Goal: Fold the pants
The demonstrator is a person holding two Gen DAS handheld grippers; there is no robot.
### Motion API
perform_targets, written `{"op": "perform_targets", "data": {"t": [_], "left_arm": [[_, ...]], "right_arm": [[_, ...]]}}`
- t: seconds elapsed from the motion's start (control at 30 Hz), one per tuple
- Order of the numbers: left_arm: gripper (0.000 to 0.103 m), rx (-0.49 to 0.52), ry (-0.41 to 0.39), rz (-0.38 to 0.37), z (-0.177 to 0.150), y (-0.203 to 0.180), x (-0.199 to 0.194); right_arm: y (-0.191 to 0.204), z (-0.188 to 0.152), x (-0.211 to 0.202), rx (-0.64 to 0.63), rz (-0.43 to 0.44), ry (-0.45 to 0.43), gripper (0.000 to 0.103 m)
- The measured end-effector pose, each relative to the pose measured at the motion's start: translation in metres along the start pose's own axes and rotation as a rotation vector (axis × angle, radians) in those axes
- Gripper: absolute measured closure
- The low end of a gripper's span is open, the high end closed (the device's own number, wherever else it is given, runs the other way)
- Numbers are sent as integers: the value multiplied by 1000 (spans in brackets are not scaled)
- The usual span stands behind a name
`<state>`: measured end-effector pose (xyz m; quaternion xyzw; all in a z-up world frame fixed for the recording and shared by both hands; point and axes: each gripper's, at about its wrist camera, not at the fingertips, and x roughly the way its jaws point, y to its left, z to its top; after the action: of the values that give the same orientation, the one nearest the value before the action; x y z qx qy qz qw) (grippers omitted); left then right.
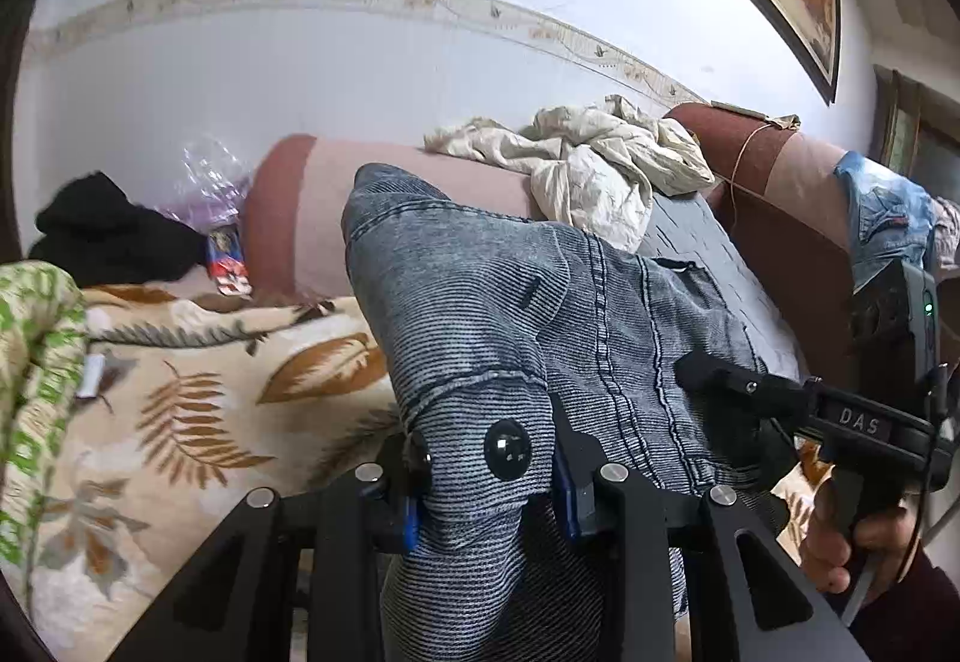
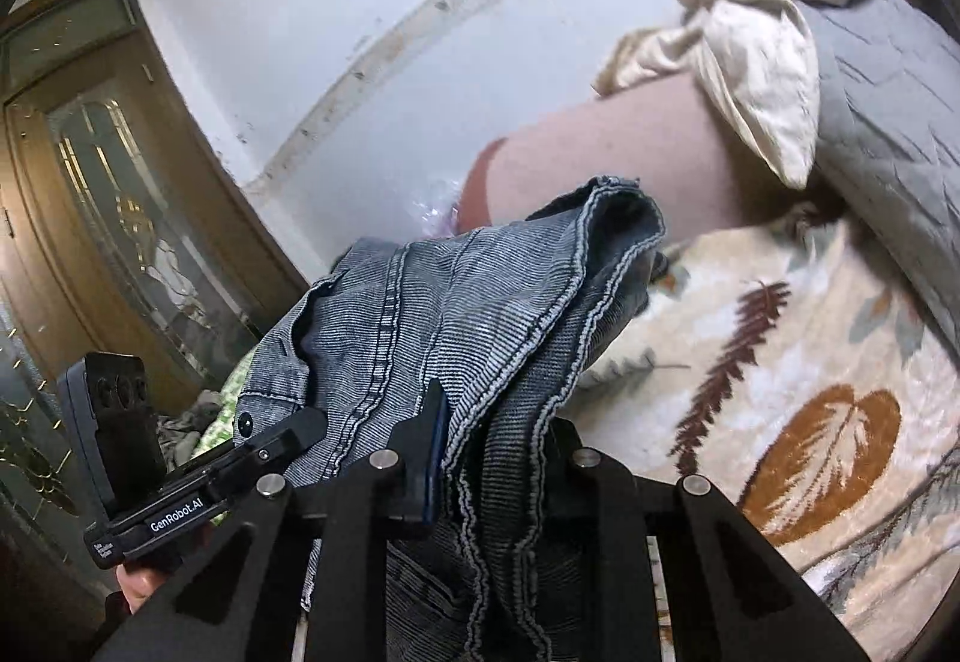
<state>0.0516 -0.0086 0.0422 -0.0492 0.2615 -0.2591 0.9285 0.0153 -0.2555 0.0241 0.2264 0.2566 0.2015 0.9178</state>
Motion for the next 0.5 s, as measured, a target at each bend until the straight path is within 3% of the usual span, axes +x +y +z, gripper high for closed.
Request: {"op": "perform_targets", "data": {"t": [0.23,0.5], "left_arm": [[69,7,-5,45,-6,2,-16],[69,-10,119,97,-38,13,19]], "right_arm": [[13,-5,4,-25,30,15,80],[-4,-29,29,-3,-26,126,80]]}}
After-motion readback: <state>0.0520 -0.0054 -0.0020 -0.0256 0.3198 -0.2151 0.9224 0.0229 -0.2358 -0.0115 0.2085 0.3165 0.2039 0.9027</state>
